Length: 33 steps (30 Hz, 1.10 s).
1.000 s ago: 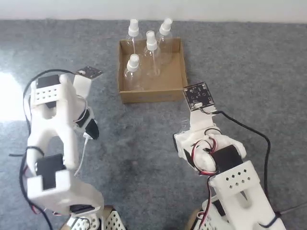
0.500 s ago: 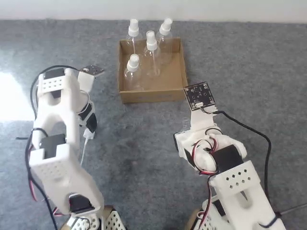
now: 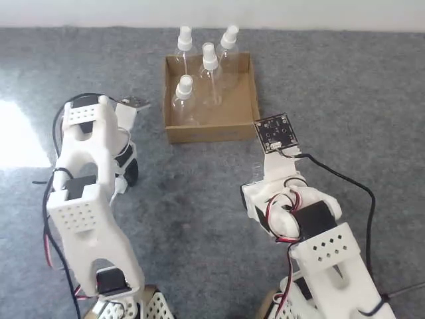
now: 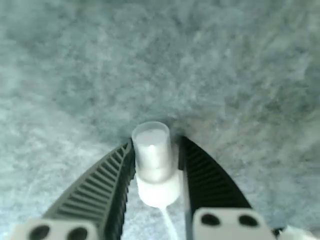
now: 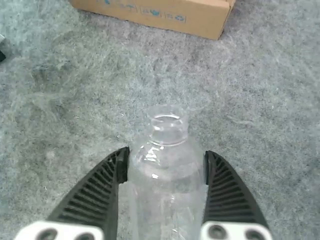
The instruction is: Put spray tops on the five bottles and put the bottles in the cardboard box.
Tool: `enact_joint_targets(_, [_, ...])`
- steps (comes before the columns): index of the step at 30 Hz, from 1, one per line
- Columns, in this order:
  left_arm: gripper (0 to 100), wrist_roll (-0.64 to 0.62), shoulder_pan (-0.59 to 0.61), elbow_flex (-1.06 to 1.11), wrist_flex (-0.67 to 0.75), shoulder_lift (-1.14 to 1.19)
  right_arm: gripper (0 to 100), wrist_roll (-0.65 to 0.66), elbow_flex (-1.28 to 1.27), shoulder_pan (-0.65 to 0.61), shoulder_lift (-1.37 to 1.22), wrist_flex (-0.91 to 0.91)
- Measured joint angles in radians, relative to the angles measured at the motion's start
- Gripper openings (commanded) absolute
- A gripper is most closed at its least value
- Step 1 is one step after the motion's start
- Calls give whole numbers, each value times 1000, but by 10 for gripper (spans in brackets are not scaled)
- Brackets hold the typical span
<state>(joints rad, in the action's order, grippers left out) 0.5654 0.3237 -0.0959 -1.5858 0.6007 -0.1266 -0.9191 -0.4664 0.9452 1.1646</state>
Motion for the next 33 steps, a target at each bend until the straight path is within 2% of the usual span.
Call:
enact_joint_targets(8, [12, 0, -43, -81, -117, 0, 99, 0, 0, 0, 0, 0])
enact_joint_targets(18, [12, -92, -43, -149, -130, -17, 99, 0, -75, 0, 0, -104])
enact_joint_targets(25, [13, -173, -43, -132, -132, -238, 99, 0, -78, 0, 0, -120])
enact_joint_targets(33, [13, -333, -43, -130, -135, -428, 99, 0, -78, 0, 0, -120])
